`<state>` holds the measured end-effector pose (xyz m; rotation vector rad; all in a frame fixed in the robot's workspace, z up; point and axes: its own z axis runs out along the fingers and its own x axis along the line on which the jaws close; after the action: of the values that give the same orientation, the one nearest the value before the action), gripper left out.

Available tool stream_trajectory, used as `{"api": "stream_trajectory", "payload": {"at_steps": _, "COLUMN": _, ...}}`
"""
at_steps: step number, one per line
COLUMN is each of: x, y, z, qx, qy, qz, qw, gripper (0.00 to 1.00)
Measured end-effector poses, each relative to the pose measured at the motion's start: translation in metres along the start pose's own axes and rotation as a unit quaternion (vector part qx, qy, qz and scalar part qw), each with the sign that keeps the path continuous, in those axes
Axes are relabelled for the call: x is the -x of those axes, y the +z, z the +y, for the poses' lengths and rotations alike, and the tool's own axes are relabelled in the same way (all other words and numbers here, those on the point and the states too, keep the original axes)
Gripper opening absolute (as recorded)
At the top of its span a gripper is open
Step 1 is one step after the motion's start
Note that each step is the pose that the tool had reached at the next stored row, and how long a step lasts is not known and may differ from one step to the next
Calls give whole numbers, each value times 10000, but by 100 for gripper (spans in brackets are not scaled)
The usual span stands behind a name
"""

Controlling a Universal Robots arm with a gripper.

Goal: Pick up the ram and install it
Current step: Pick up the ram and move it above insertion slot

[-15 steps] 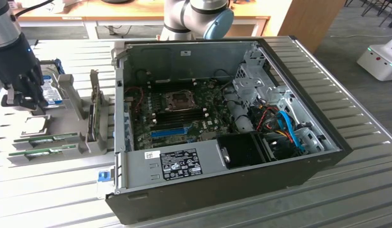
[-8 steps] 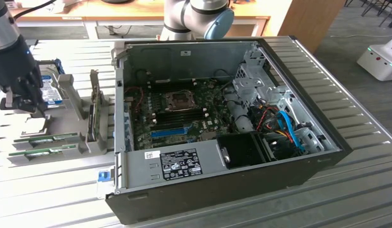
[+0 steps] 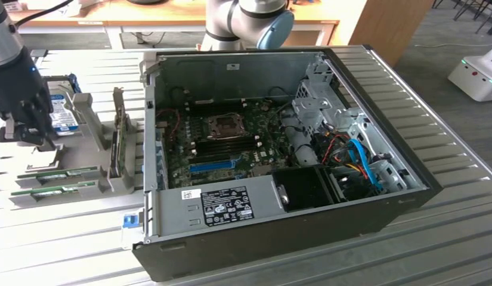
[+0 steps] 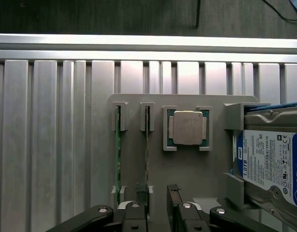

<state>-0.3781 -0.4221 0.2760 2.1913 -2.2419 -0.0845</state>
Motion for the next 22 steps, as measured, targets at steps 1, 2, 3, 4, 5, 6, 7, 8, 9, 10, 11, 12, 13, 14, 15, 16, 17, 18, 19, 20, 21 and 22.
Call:
{"api": "stream_trajectory", "payload": {"at_steps": 1, "x": -9, "y": 0, "z": 0, "qx": 0, "qy": 0, "qz": 0, "qw": 10000, "gripper": 30}}
{"api": "stream_trajectory", "payload": {"at_steps": 2, "x": -20, "y": 0, "z": 0, "qx": 0, "qy": 0, "qz": 0, "qw": 10000, "gripper": 30}}
{"api": "stream_trajectory", "payload": {"at_steps": 3, "x": -31, "y": -1, "z": -1, "qx": 0, "qy": 0, "qz": 0, "qw": 10000, "gripper": 30}}
{"api": "stream_trajectory", "payload": {"at_steps": 4, "x": -41, "y": -1, "z": -1, "qx": 0, "qy": 0, "qz": 0, "qw": 10000, "gripper": 30}}
{"api": "stream_trajectory", "payload": {"at_steps": 5, "x": -52, "y": -1, "z": -1, "qx": 0, "qy": 0, "qz": 0, "qw": 10000, "gripper": 30}}
{"api": "stream_trajectory", "payload": {"at_steps": 6, "x": -63, "y": -2, "z": -1, "qx": 0, "qy": 1, "qz": 0, "qw": 10000, "gripper": 30}}
{"api": "stream_trajectory", "payload": {"at_steps": 7, "x": -75, "y": -3, "z": -1, "qx": 0, "qy": 0, "qz": 0, "qw": 10000, "gripper": 30}}
{"api": "stream_trajectory", "payload": {"at_steps": 8, "x": -87, "y": -3, "z": -2, "qx": 0, "qy": 0, "qz": 0, "qw": 10000, "gripper": 30}}
{"api": "stream_trajectory", "payload": {"at_steps": 9, "x": -99, "y": -3, "z": -2, "qx": 0, "qy": 0, "qz": 0, "qw": 10000, "gripper": 30}}
{"api": "stream_trajectory", "payload": {"at_steps": 10, "x": -111, "y": -4, "z": -2, "qx": 0, "qy": 0, "qz": 0, "qw": 10000, "gripper": 30}}
{"api": "stream_trajectory", "payload": {"at_steps": 11, "x": -123, "y": -4, "z": -3, "qx": 0, "qy": 0, "qz": 0, "qw": 10000, "gripper": 30}}
{"api": "stream_trajectory", "payload": {"at_steps": 12, "x": -135, "y": -4, "z": -3, "qx": 0, "qy": 0, "qz": 0, "qw": 10000, "gripper": 30}}
{"api": "stream_trajectory", "payload": {"at_steps": 13, "x": -148, "y": -5, "z": -3, "qx": 0, "qy": 0, "qz": 0, "qw": 10000, "gripper": 30}}
{"api": "stream_trajectory", "payload": {"at_steps": 14, "x": -161, "y": -6, "z": -3, "qx": 0, "qy": 0, "qz": 0, "qw": 10000, "gripper": 30}}
{"api": "stream_trajectory", "payload": {"at_steps": 15, "x": -173, "y": -6, "z": -4, "qx": 0, "qy": 0, "qz": 0, "qw": 10000, "gripper": 30}}
{"api": "stream_trajectory", "payload": {"at_steps": 16, "x": -184, "y": -6, "z": -4, "qx": 0, "qy": 0, "qz": 0, "qw": 10000, "gripper": 30}}
{"api": "stream_trajectory", "payload": {"at_steps": 17, "x": -195, "y": -7, "z": -4, "qx": 0, "qy": 0, "qz": 0, "qw": 10000, "gripper": 30}}
{"api": "stream_trajectory", "payload": {"at_steps": 18, "x": -207, "y": -7, "z": -4, "qx": 0, "qy": 0, "qz": 0, "qw": 10000, "gripper": 30}}
{"api": "stream_trajectory", "payload": {"at_steps": 19, "x": -218, "y": -8, "z": -4, "qx": 0, "qy": 0, "qz": 0, "qw": 10000, "gripper": 30}}
{"api": "stream_trajectory", "payload": {"at_steps": 20, "x": -229, "y": -8, "z": -5, "qx": 0, "qy": 0, "qz": 0, "qw": 10000, "gripper": 30}}
{"api": "stream_trajectory", "payload": {"at_steps": 21, "x": -240, "y": -8, "z": -5, "qx": 0, "qy": 0, "qz": 0, "qw": 10000, "gripper": 30}}
{"api": "stream_trajectory", "payload": {"at_steps": 22, "x": -251, "y": -9, "z": -6, "qx": 0, "qy": 0, "qz": 0, "qw": 10000, "gripper": 30}}
